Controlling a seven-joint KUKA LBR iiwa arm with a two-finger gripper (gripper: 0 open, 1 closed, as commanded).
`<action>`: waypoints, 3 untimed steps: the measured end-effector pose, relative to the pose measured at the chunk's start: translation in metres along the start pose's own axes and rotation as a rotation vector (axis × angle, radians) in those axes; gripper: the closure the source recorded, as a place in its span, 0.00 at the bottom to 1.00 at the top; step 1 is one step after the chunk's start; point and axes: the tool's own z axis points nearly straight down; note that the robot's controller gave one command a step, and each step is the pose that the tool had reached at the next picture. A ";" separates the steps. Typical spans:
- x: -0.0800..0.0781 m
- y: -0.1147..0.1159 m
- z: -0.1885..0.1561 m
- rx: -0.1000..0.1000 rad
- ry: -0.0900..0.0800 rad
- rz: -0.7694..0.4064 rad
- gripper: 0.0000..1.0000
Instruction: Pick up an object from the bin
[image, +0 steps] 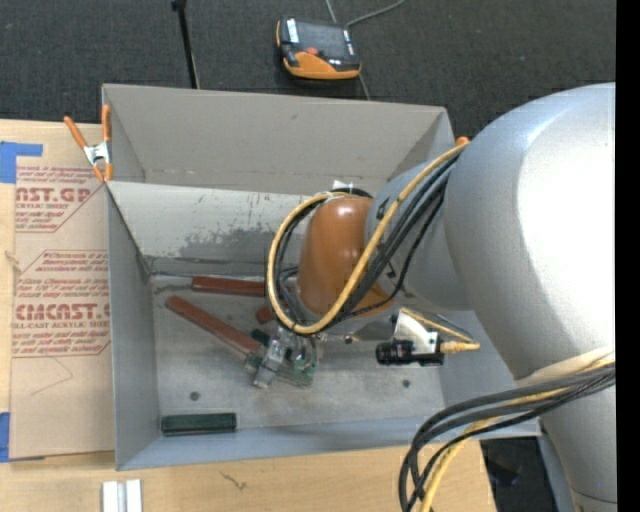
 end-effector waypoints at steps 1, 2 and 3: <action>0.001 0.000 -0.004 0.002 0.002 -0.001 1.00; 0.001 0.000 -0.009 0.004 0.002 -0.001 1.00; 0.001 -0.001 -0.018 0.009 0.006 0.000 1.00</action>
Offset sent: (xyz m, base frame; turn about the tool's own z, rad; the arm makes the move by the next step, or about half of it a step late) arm -0.0001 0.0000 0.0179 0.0000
